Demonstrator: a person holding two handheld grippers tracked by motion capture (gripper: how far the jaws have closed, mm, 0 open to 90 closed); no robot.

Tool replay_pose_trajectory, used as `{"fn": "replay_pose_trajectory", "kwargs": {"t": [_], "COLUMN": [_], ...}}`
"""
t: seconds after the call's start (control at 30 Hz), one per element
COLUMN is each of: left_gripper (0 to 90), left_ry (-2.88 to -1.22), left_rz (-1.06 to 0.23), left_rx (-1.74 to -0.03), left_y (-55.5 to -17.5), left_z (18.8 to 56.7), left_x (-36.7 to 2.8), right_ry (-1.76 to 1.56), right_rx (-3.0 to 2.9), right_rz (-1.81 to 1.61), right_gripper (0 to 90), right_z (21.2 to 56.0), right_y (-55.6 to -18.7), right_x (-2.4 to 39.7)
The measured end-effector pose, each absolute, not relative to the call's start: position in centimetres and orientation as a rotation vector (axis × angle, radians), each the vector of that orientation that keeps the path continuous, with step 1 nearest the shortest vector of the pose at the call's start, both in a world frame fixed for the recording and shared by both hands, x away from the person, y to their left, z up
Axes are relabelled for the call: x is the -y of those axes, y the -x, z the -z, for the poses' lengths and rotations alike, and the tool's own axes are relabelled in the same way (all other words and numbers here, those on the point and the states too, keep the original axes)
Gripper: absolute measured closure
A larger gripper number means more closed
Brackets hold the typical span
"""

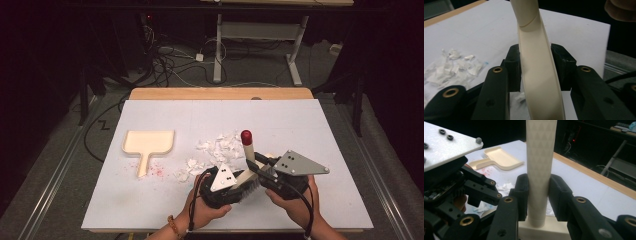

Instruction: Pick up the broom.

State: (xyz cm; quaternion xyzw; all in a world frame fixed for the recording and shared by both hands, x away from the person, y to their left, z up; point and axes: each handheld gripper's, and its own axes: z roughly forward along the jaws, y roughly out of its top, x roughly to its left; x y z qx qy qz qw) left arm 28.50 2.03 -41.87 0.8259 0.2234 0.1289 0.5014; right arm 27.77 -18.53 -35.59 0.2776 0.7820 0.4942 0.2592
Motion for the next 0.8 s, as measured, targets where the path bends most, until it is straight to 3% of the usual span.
{"fn": "replay_pose_trajectory", "kwargs": {"t": [0.37,0.6,0.8], "left_gripper": [64.8,64.7,64.7], "left_ry": [-2.106,-2.096,-2.114], "left_rz": [-0.250,-0.164,-0.101], "left_rx": [-0.382,-0.296,-0.197], "left_y": [-27.8,-28.0,-27.6], "left_z": [39.8,39.3,39.4], "left_x": [-5.1,-5.9,-5.6], "right_ry": [-0.490,-0.279,-0.132], "right_rx": [-2.298,-2.486,-2.662], "right_rz": [-1.485,-1.393,-1.315], "right_gripper": [48.8,45.6,51.5], "right_z": [34.4,35.8,38.0], "right_y": [-28.1,-29.2,-29.4], "right_x": [21.3,21.8,20.3]}}
